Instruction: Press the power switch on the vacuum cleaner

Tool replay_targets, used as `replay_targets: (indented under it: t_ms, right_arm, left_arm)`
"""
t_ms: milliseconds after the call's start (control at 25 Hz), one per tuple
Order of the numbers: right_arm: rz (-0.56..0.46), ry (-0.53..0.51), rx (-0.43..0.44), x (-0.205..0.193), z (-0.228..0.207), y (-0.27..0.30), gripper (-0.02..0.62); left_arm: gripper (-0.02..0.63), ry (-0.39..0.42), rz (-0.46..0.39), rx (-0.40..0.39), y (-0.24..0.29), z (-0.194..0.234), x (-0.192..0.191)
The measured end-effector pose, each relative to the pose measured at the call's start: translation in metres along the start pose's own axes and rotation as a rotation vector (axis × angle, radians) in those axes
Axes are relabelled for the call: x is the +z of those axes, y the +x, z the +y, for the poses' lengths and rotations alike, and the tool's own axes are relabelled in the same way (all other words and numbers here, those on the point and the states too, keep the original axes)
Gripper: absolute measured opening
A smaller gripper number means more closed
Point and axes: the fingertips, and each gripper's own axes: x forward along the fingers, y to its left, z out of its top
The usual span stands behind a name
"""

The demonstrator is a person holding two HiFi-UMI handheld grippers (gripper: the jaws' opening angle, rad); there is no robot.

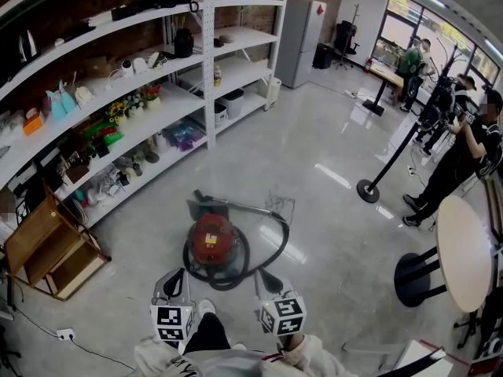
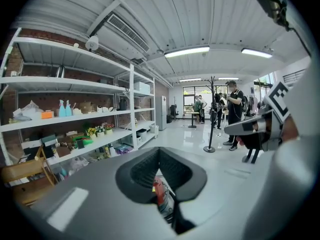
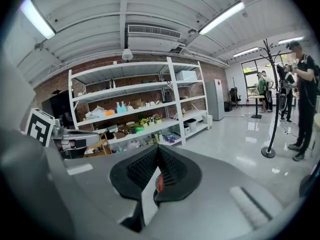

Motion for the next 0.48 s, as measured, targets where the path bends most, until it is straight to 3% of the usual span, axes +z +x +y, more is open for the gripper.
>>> replay_targets:
  t_ms: [480]
  right_arm:
    - [-0.052, 0.001, 0.011, 0.001, 0.000, -0.037, 0.000]
  left_arm:
    - [0.000, 0.030, -0.033, 0.008, -0.027, -0.027, 0.010]
